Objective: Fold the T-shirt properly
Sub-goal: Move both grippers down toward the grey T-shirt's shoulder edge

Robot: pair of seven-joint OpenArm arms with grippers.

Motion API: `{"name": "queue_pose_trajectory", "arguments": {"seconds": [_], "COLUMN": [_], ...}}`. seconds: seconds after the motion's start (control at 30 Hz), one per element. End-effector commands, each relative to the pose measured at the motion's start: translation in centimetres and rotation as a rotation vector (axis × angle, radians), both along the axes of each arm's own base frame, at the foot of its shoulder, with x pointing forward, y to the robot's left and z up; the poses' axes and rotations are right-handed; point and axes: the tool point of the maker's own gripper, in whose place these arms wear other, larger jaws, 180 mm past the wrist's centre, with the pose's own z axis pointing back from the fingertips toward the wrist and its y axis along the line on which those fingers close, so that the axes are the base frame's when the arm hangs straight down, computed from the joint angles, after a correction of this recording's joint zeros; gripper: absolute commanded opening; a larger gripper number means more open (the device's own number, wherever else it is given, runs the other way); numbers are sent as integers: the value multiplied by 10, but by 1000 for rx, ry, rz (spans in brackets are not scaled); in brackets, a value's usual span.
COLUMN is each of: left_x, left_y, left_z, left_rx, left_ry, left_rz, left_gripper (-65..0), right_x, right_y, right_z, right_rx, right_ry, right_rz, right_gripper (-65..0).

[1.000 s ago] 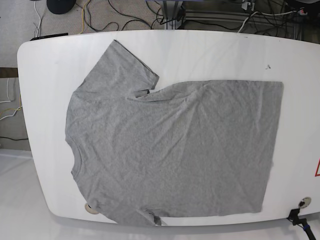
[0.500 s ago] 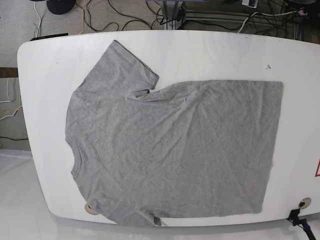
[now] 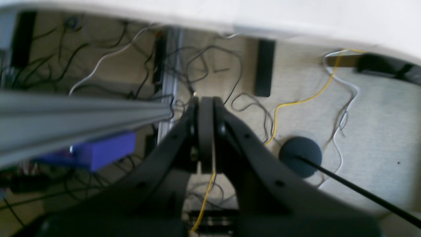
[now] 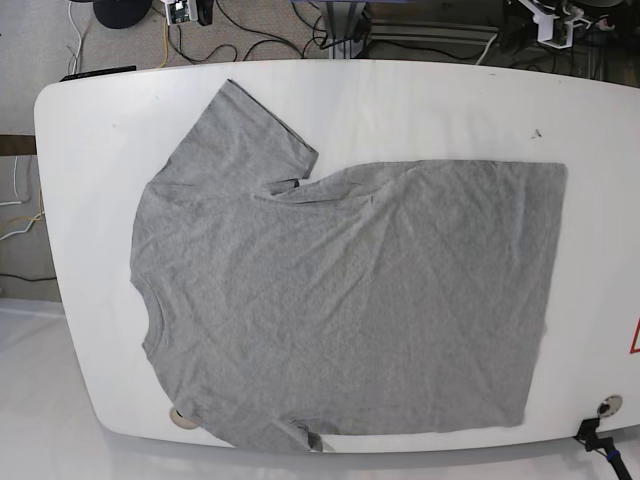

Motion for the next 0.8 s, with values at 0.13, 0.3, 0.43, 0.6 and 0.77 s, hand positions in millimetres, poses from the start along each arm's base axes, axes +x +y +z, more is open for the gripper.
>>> {"name": "queue_pose_trajectory", "arguments": {"seconds": [0.13, 0.3, 0.43, 0.6, 0.77], "left_x": [27, 52, 72, 94, 119], "left_y": [35, 36, 26, 17, 16], "left_z": [29, 47, 80, 93, 110], "left_rx": [99, 131, 148, 171, 161], "left_ry": [-109, -190, -296, -307, -356], "left_rz": [41, 26, 14, 27, 106], "left_gripper": [-650, -650, -650, -630, -520], "right_x": [64, 101, 111, 124, 137], "right_y": [-18, -17, -17, -23, -25], "right_z": [19, 42, 39, 41, 42], "right_rx": [94, 210, 191, 176, 176], "right_ry": [-104, -132, -154, -170, -183], "right_rz": [-89, -22, -41, -50, -57], "right_gripper": [-650, -650, -650, -650, -650]}}
